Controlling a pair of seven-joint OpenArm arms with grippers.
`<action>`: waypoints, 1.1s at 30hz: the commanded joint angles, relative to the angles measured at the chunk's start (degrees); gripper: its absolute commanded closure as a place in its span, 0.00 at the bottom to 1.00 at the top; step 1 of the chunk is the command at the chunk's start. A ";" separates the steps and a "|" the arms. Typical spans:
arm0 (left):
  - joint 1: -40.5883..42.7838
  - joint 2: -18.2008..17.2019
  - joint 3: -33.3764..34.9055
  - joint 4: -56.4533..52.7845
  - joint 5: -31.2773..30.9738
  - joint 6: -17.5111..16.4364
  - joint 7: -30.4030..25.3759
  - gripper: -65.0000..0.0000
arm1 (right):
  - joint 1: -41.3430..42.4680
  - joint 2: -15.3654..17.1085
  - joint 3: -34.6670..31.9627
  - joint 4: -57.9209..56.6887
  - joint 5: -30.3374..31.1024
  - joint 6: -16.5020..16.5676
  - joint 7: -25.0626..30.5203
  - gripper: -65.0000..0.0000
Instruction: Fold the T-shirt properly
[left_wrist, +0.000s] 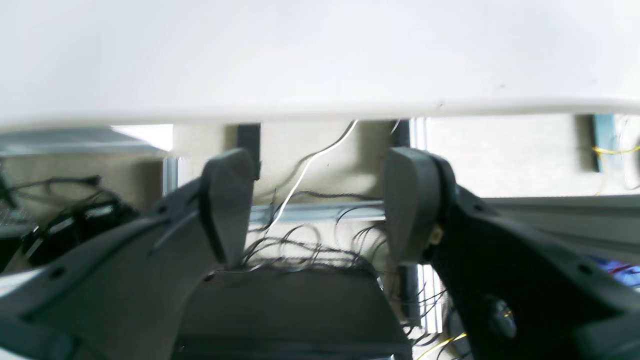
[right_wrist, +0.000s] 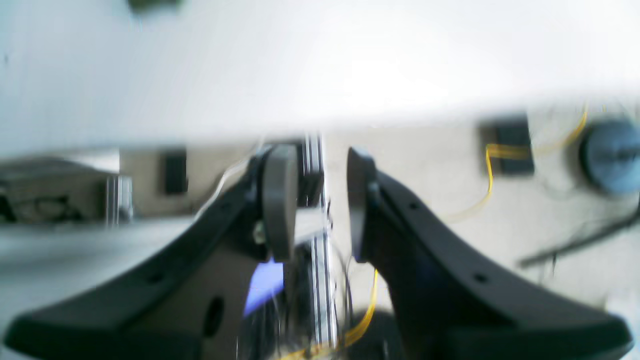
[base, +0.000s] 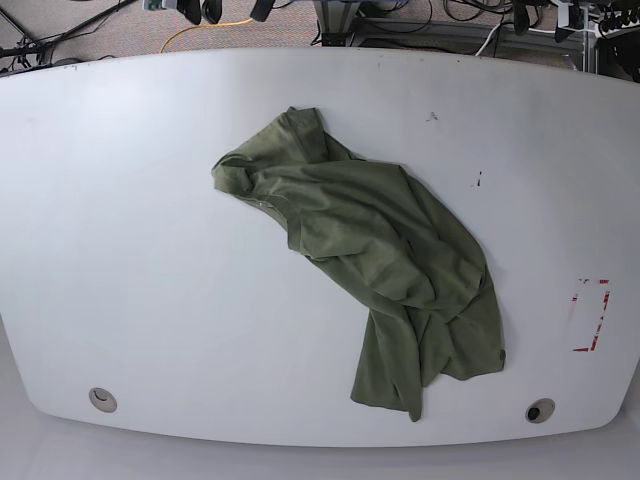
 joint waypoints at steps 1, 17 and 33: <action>0.00 -0.32 -0.65 1.02 -0.14 -0.02 -1.20 0.42 | 1.89 -0.05 -0.05 1.00 0.73 0.66 -1.65 0.73; -0.18 1.18 -0.73 0.76 -0.14 0.24 -1.20 0.23 | 28.62 1.09 0.22 1.08 0.37 10.68 -24.68 0.34; -5.54 5.40 -3.37 1.11 0.21 -0.02 3.63 0.17 | 51.48 8.30 0.22 -13.16 -0.59 10.68 -39.54 0.34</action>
